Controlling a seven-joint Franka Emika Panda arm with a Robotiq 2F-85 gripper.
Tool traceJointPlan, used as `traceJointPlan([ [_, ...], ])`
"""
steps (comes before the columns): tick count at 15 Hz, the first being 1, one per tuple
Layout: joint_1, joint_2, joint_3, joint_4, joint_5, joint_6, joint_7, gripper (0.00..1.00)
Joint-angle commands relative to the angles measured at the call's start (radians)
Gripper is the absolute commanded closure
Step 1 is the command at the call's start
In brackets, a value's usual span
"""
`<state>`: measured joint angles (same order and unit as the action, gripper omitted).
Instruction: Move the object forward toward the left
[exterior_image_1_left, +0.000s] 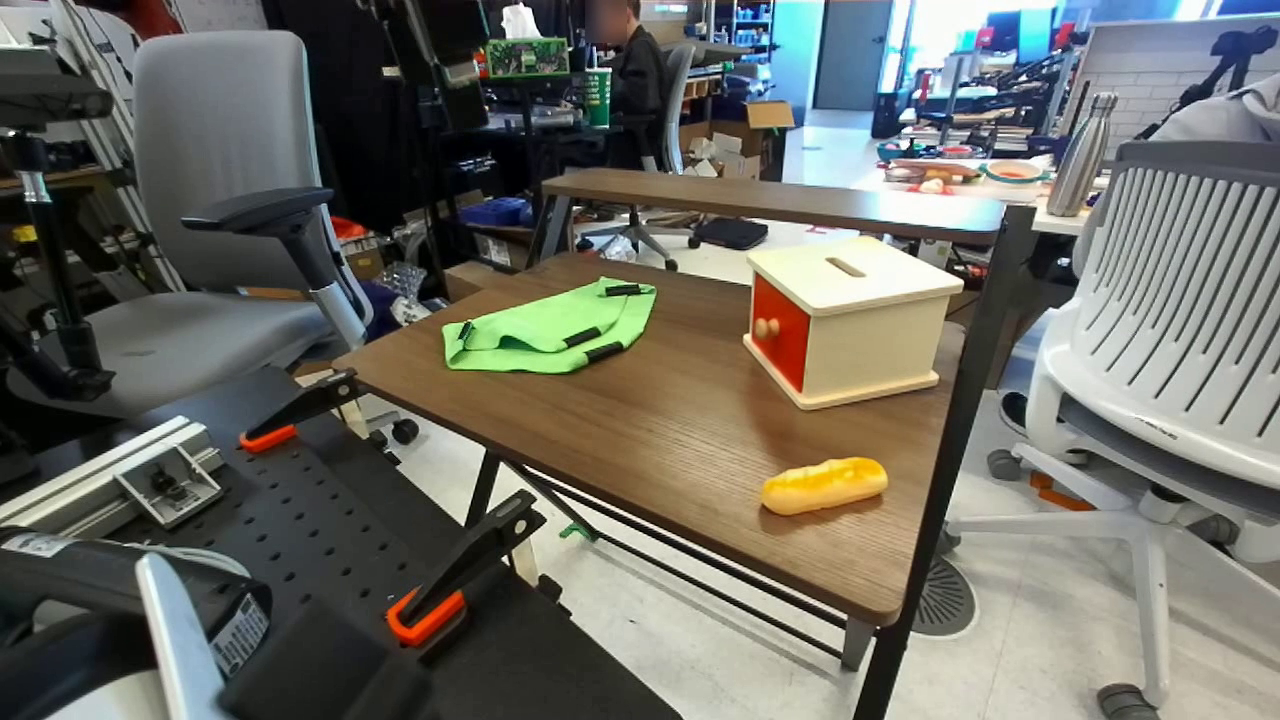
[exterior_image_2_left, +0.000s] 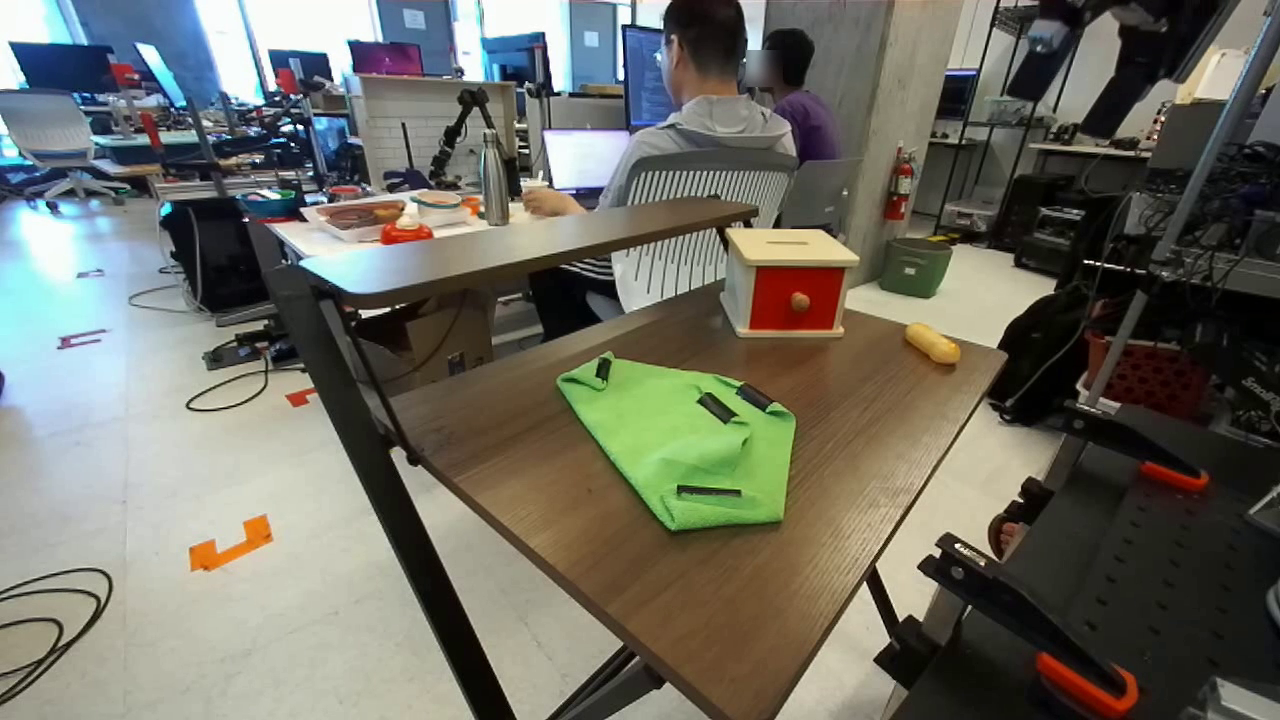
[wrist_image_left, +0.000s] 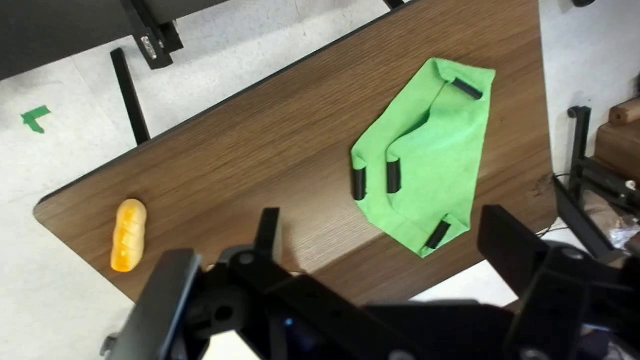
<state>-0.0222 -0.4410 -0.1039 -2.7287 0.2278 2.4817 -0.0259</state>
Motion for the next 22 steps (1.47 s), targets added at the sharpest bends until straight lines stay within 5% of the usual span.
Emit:
traceJointPlan([
  [1, -0.050, 0.157, -0.057, 0.067, -0.009, 0.094, -0.032, 0.00],
  [8, -0.111, 0.482, -0.128, 0.270, 0.045, 0.128, -0.039, 0.00],
  [22, -0.232, 0.977, -0.120, 0.680, -0.007, -0.029, 0.131, 0.00],
])
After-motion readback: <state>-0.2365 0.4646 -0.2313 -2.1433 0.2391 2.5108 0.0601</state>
